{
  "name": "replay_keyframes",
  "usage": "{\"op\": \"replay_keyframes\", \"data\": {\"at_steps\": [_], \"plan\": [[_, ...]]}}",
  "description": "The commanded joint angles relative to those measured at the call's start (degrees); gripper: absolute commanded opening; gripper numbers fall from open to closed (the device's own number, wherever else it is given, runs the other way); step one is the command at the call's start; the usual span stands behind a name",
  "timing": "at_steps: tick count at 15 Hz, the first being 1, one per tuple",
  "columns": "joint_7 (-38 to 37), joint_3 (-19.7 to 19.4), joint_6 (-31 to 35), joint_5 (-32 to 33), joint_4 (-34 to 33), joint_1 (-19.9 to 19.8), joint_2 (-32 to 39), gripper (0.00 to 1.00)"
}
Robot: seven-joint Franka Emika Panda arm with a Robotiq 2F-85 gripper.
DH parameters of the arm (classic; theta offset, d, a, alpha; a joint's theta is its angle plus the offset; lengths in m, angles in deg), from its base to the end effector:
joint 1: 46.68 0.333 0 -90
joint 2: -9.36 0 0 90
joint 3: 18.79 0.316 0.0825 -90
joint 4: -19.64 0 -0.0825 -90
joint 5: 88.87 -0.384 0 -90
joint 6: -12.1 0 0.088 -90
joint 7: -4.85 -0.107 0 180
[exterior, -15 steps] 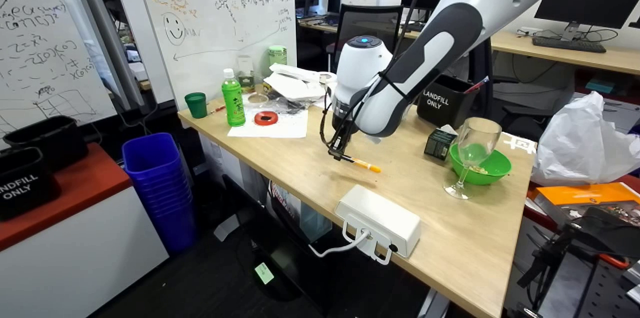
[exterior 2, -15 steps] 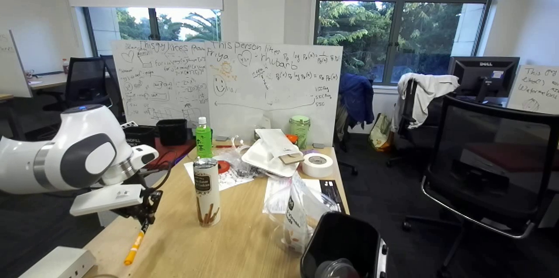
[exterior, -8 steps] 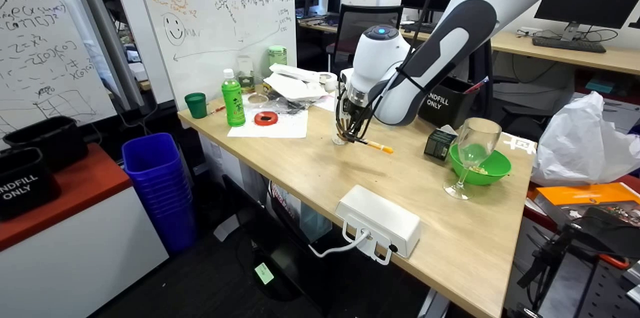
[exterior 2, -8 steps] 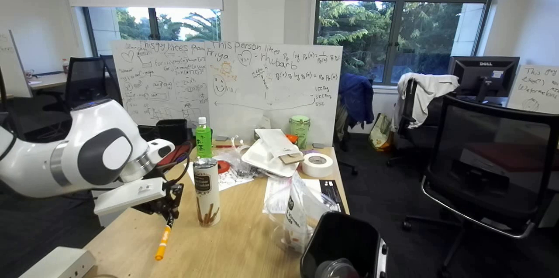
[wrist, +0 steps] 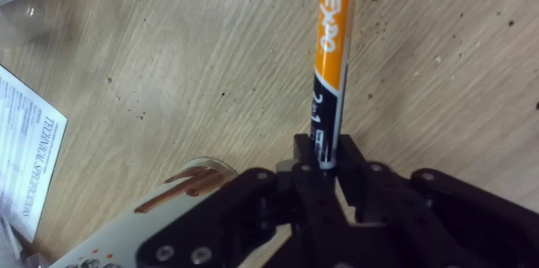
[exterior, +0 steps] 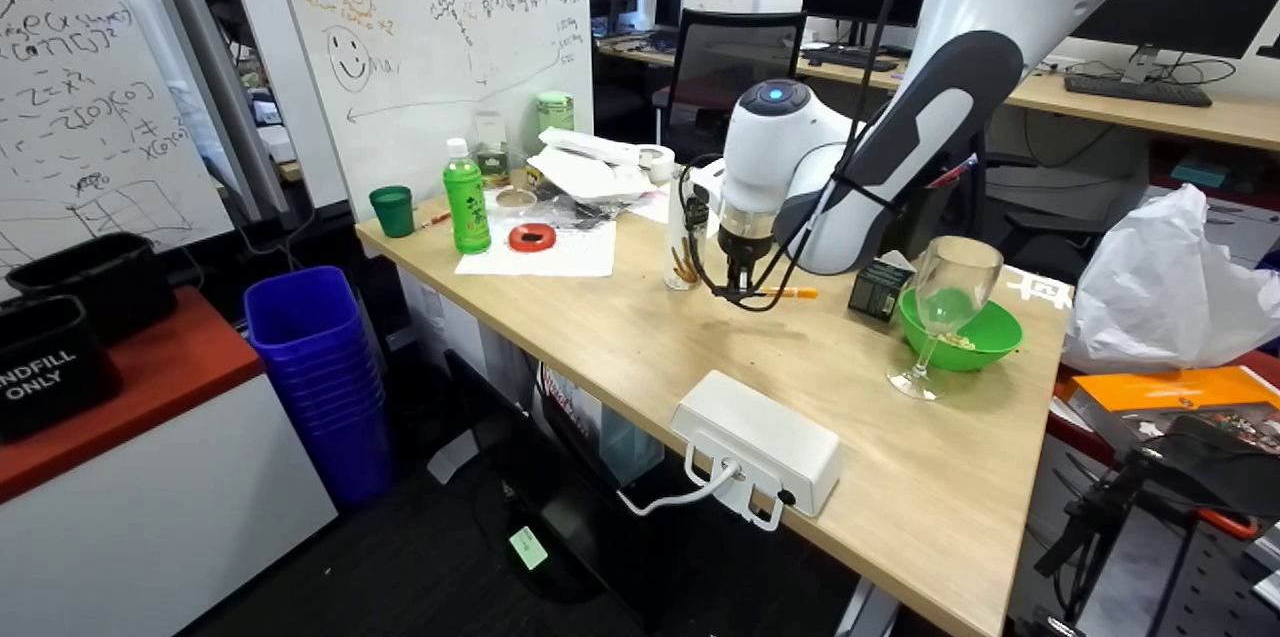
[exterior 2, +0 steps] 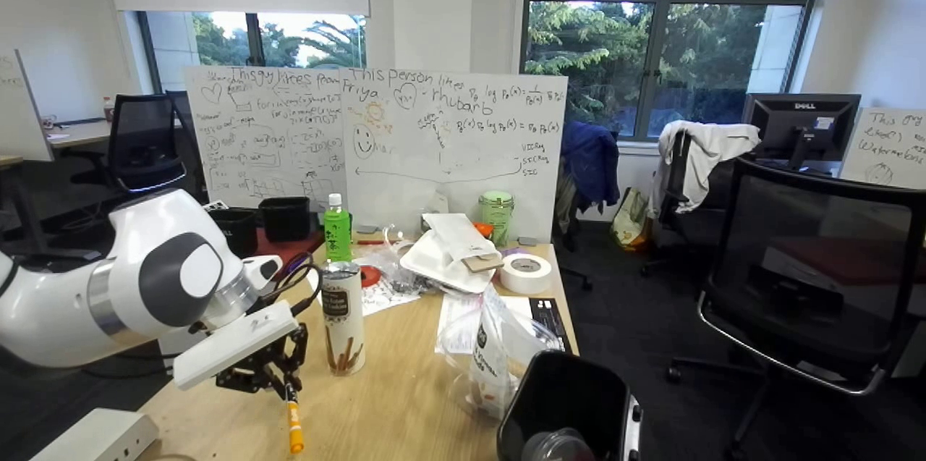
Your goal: Move the marker slightly to the center of the table
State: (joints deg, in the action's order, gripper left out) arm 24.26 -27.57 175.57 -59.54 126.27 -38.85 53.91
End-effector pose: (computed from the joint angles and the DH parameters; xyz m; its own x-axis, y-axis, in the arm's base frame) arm 0.6415 0.0206 0.1167 0.6568 0.7540 -0.0085 0.7089 -0.6137 0.3476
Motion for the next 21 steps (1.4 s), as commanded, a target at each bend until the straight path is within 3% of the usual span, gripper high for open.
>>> {"op": "replay_keyframes", "data": {"at_steps": [1,6,7,8,10,14,17,21], "plan": [[4.0,1.2,1.2,2.6,1.4,-2.1,0.6,0.04],[5.5,1.6,1.9,2.0,1.8,-4.0,2.5,0.04],[5.5,1.6,1.9,2.0,1.9,-4.1,2.7,0.19],[5.5,1.7,2.4,1.9,2.1,-4.3,2.5,0.44],[5.4,2.1,3.0,1.7,2.7,-4.6,2.0,0.47],[4.5,2.2,5.2,1.7,5.5,-3.9,-0.8,0.75],[4.2,4.5,5.1,0.3,9.9,-4.5,-5.5,0.96],[3.9,7.8,3.8,-0.8,17.4,-4.2,-14.2,1.00]]}}
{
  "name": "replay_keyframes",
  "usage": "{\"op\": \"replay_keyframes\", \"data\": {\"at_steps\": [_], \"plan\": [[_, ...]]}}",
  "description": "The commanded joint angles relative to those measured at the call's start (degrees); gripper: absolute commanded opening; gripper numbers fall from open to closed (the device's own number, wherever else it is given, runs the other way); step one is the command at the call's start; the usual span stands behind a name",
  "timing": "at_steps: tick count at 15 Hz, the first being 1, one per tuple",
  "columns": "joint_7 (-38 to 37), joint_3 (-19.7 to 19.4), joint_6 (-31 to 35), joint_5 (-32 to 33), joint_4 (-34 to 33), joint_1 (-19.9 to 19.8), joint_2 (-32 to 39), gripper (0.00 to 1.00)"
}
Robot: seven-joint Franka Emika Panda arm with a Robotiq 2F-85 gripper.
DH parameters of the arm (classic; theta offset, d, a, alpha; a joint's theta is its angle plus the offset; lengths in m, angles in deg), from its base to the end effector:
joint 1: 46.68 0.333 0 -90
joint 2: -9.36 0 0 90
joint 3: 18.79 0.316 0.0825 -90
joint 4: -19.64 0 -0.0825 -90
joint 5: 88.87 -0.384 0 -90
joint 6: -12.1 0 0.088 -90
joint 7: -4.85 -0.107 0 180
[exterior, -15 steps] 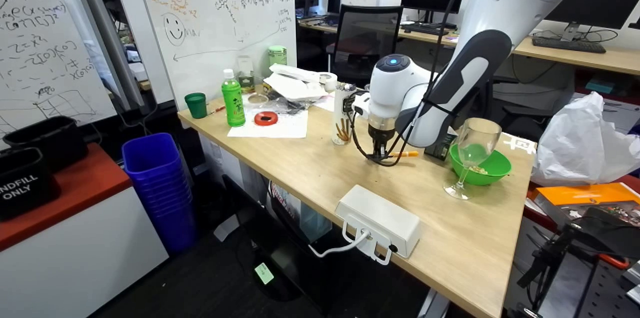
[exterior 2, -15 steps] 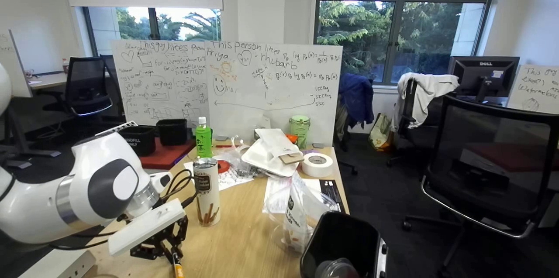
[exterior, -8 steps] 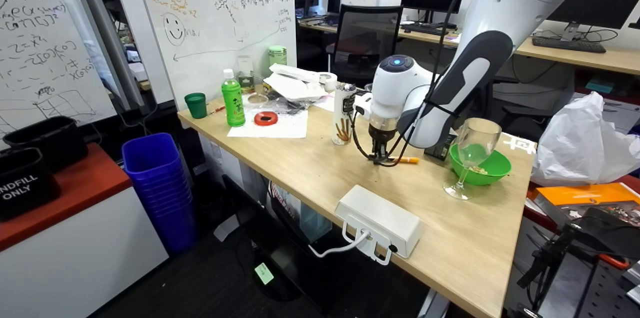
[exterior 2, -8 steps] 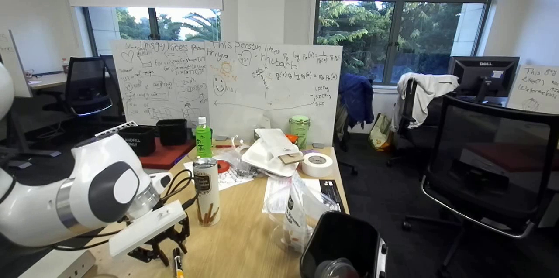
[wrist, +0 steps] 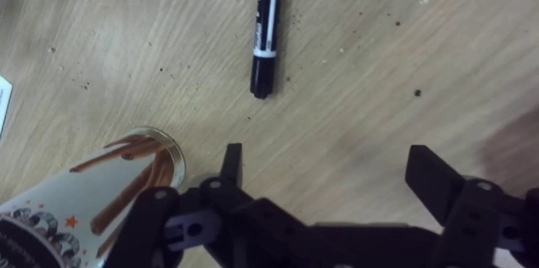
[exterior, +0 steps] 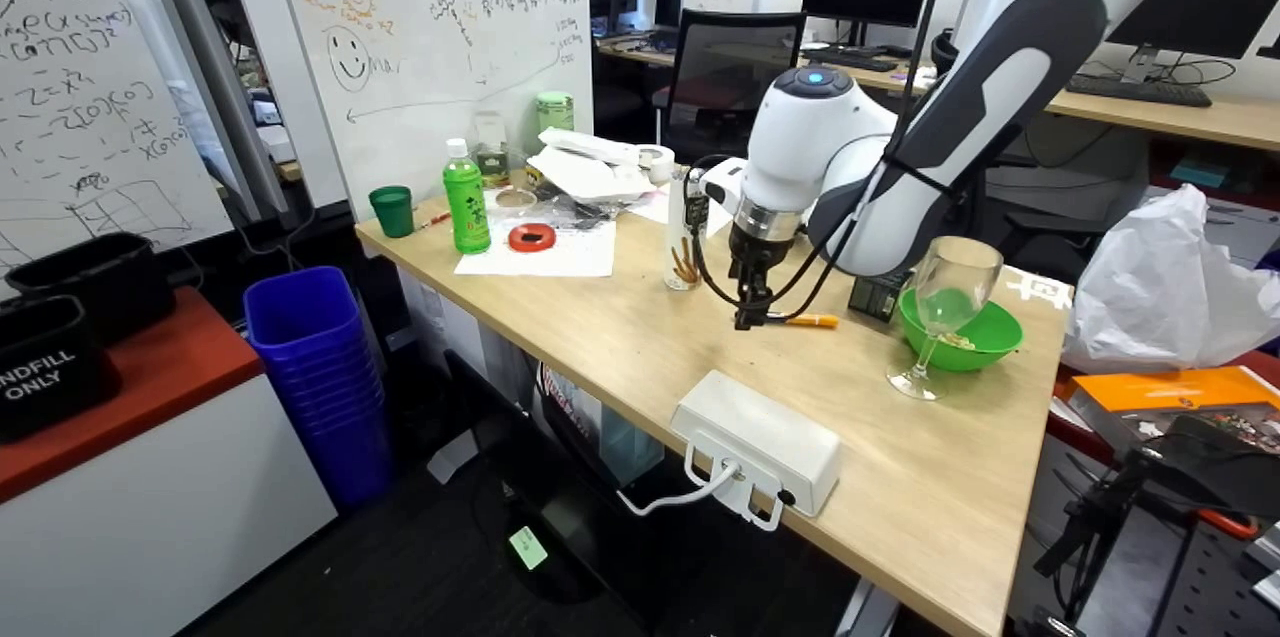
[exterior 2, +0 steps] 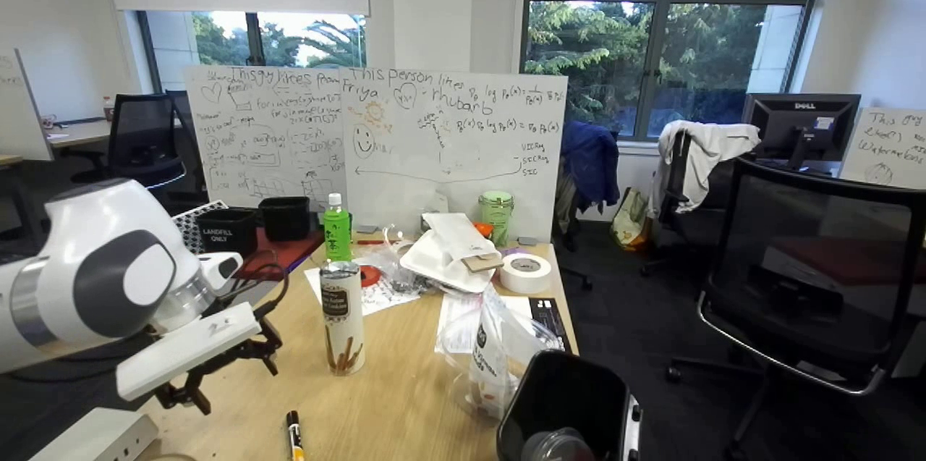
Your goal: Move the marker slightly to the center of the table
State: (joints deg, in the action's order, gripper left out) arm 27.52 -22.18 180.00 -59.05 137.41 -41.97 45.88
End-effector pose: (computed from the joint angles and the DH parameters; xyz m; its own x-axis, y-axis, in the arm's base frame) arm 0.5973 0.0456 0.1402 0.5889 0.8064 0.0551 0.7633 -0.5772 0.2901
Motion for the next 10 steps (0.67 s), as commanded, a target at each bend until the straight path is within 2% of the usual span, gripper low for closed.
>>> {"op": "replay_keyframes", "data": {"at_steps": [1,5,6,8,10], "plan": [[1.1,3.7,-0.6,-1.6,8.4,-1.4,-8.4,1.00],[5.1,11.3,-0.4,-6.6,15.5,-4.7,-15.4,1.00],[1.8,7.5,-0.2,-4.3,12.2,-1.1,-12.6,1.00],[3.1,9.7,-0.2,-6.1,14.6,-2.2,-14.8,1.00],[3.6,9.8,-0.2,-6.3,15.0,-2.9,-15.1,1.00]]}}
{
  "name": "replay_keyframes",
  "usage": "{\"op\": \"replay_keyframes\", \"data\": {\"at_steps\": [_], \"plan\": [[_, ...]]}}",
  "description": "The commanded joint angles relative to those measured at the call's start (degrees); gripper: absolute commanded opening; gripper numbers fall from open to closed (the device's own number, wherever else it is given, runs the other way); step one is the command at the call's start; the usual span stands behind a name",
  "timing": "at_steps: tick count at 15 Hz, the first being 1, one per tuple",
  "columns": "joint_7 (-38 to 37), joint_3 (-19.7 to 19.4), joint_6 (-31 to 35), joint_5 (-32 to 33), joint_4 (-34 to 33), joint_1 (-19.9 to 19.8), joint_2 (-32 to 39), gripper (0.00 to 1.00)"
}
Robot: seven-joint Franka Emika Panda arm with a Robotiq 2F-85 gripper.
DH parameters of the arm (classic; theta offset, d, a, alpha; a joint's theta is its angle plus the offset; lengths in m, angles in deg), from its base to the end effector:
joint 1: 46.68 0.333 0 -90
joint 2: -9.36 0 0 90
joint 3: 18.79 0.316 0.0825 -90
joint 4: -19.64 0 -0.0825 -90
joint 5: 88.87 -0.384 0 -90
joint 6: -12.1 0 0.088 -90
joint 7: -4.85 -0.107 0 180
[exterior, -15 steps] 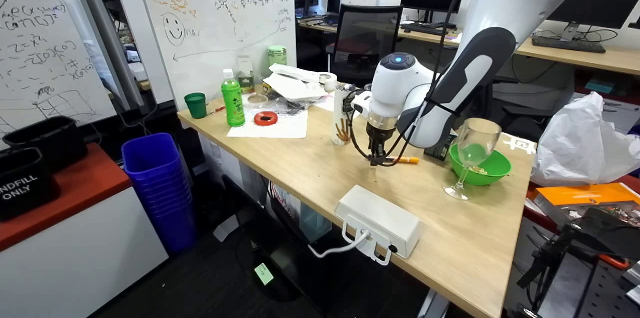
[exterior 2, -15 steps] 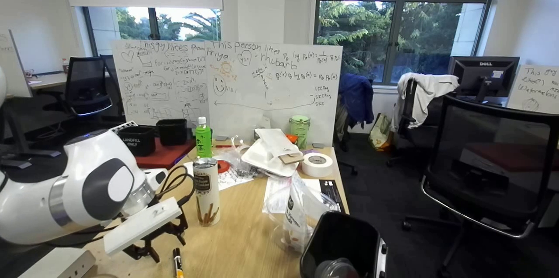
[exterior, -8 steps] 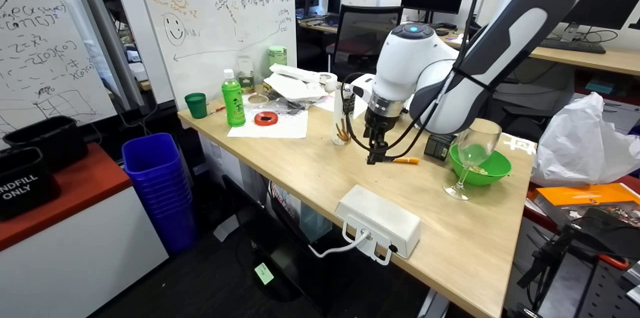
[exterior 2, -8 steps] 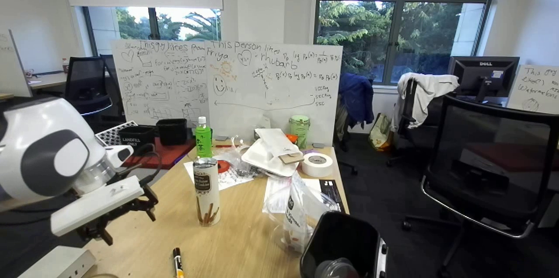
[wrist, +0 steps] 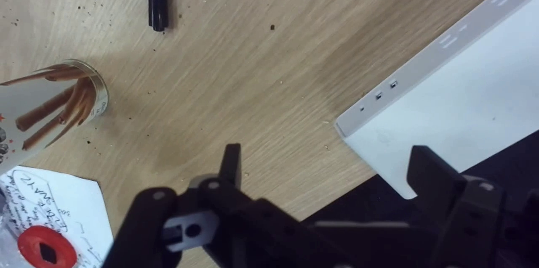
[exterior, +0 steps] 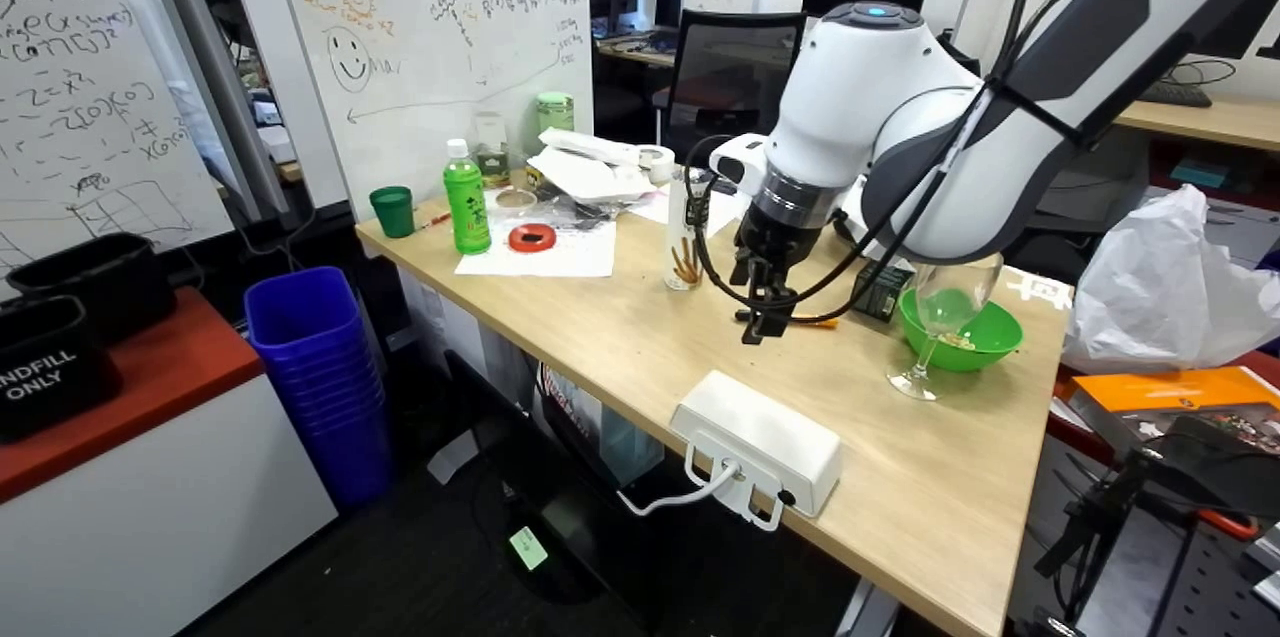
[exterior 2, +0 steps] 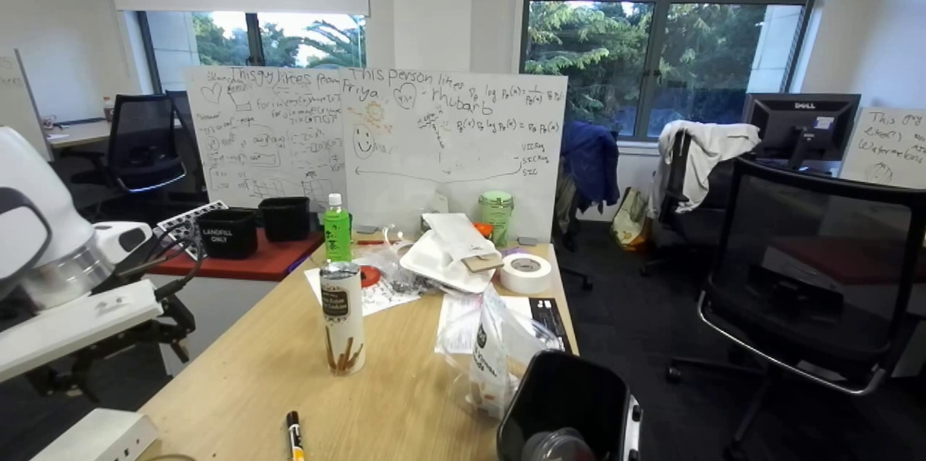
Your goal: Move the marker slightly to the center of the table
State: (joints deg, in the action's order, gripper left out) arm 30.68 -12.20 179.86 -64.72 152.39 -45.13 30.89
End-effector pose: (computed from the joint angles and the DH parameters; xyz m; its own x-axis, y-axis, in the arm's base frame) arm 0.5305 0.1033 0.2030 0.5387 0.8320 0.1323 0.8027 -0.5546 0.2194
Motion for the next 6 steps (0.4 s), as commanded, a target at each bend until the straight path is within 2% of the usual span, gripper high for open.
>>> {"op": "replay_keyframes", "data": {"at_steps": [1,6], "plan": [[0.7,-0.2,-0.1,-0.6,0.0,0.1,-0.1,1.00],[0.8,0.1,-0.1,-0.7,0.0,0.0,-0.1,1.00]]}}
